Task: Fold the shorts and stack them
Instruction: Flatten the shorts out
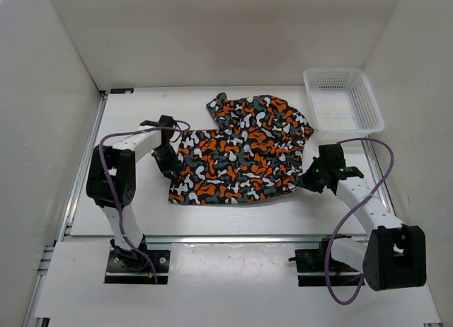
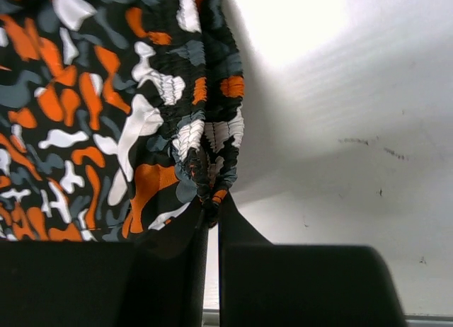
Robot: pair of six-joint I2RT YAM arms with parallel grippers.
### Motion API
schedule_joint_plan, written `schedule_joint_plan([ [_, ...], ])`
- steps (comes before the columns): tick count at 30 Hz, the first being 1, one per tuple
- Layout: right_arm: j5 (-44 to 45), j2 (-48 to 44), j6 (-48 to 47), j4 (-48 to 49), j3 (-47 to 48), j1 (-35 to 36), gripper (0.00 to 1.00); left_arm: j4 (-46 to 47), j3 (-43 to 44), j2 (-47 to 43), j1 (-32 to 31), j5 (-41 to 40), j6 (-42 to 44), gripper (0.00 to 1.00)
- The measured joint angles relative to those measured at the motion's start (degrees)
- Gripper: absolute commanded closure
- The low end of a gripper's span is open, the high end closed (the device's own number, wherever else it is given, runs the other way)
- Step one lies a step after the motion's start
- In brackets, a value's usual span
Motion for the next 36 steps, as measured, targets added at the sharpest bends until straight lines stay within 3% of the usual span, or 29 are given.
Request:
schedule_joint_plan([
  [5,0.9,0.0,-0.9,0.3,1.9,0.0,0.99,0.9,-2.3,-6.5,-1.0,-2.7,-0.3,0.54],
  [11,1.2,0.5,-1.1,0.2,1.9,0.0,0.99,1.9,-9.7,-9.8,-0.9,-2.9,-0.4,0.54],
  [14,1.2,0.5,-1.1,0.2,1.9,0.0,0.99,2.8,-14.0,-9.8,-1.0,-2.1,-0.5,0.64],
  [17,1.2,0.5,-1.2,0.2,1.9,0.0,0.99,3.4,-16.2,-9.7,-1.2,-0.9,-1.0,0.90],
  [25,1.4,0.5,-1.4,0.2,1.9,0.0,0.99,2.5,-14.3,-11.6,-2.1,-0.1,-1.4,0.90],
  [31,2.4,0.9,-1.6,0.2,1.9,0.0,0.99,0.3,-3.8,-12.5,-2.1,-0.8,-1.7,0.90],
  [36,2.9,1.1,-1.6,0.2,1.9,0.0,0.99,0.0,3.3,-6.9,-2.1,-1.9,-1.3,0.90],
])
